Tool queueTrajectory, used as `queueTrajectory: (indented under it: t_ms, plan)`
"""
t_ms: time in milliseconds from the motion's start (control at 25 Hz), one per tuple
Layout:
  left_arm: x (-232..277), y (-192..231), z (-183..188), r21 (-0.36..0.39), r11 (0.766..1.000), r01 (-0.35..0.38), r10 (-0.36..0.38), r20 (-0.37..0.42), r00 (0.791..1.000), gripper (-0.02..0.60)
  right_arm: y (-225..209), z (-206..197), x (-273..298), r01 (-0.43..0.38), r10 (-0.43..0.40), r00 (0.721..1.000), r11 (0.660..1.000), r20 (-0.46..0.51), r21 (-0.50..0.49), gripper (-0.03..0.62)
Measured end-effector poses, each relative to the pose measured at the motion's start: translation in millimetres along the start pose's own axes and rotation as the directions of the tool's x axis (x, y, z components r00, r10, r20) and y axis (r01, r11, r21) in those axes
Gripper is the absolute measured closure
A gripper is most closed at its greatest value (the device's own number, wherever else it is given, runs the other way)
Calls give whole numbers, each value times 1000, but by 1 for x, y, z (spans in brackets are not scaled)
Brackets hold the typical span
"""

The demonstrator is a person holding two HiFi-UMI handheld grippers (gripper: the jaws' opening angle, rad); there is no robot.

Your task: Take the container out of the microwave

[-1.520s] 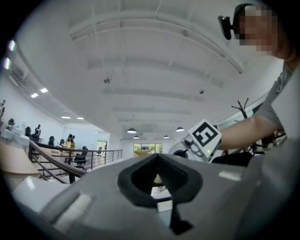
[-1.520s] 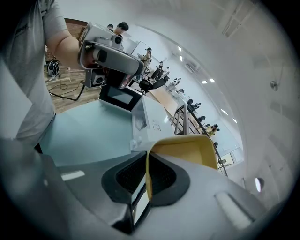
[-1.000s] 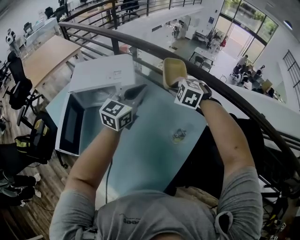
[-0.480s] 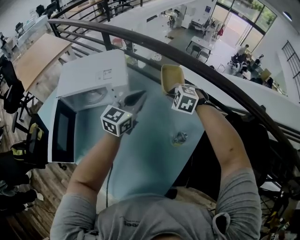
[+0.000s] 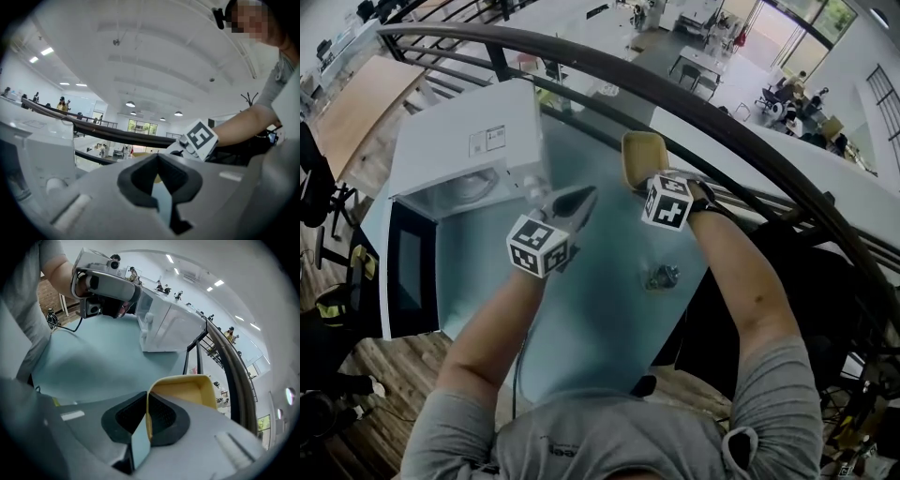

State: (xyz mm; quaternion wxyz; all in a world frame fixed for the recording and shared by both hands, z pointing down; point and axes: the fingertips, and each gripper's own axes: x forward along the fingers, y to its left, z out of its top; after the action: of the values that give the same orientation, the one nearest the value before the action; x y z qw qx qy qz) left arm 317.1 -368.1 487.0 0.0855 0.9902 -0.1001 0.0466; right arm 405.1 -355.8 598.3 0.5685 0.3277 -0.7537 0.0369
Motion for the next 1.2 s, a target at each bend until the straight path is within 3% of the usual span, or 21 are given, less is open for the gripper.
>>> queueTrajectory:
  t_ms: [520,720,1200]
  plan:
    - [32,3,-65,-21,1000,18,-19,-72,997,566,14,-33,61,-53,53,999,998,-11,31,576]
    - [41,0,-91,10,1000,28,-27,-121,992,566,18,-41,77,-58,58,998,998,-24,21,576]
    - [45,-1,-126,2,1000,32,-31,-154,988,566,39,-61,117,-84,83,995,996,-60,-6,576]
